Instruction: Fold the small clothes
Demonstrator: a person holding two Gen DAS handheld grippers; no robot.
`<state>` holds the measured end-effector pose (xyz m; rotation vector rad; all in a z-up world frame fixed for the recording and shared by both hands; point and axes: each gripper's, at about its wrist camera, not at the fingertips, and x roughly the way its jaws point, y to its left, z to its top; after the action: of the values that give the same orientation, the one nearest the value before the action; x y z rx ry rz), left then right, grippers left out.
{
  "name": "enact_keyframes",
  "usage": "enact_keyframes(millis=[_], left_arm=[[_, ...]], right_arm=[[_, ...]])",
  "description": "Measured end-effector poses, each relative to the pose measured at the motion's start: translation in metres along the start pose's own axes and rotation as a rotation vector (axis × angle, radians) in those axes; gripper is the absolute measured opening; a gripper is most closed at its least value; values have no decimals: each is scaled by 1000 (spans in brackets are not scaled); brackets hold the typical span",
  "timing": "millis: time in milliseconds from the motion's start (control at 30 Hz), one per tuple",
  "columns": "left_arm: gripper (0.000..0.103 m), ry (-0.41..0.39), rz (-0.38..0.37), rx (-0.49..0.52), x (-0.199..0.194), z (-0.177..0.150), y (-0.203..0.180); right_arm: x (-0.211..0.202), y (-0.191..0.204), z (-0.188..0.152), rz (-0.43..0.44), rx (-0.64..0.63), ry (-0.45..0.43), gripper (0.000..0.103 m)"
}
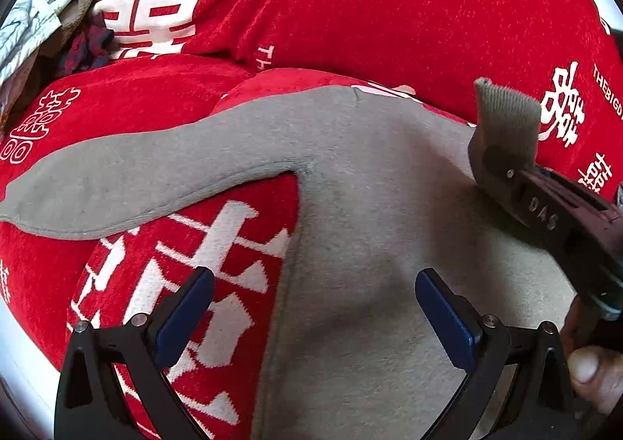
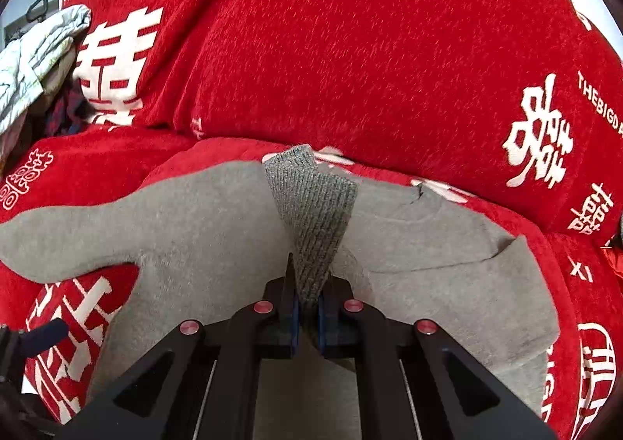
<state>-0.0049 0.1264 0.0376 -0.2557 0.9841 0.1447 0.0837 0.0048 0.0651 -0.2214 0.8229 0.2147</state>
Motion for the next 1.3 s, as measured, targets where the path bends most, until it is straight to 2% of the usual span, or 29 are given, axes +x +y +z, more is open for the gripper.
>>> enact_keyframes(millis=[433,867,967,1033,1200,1300], left_arm=[[103,2,13,-61,-1,0,25],[103,21,20,-81,7,-4,31],[103,22,24,-82,7,-4,33],[103,20,29,-86,6,-4,34],[103,7,31,-94,-1,-1,34],[103,-5,20,-80,-7,3,25]], right_arm=[[13,30,8,69,-17,16,7],[44,45,-1,91,-31,102,8],[48,47,0,140,-30,133,15],[47,47,0,205,-29,146,26],[19,29,6,272,-10,77,45],[2,2,7,263,18,23,54]])
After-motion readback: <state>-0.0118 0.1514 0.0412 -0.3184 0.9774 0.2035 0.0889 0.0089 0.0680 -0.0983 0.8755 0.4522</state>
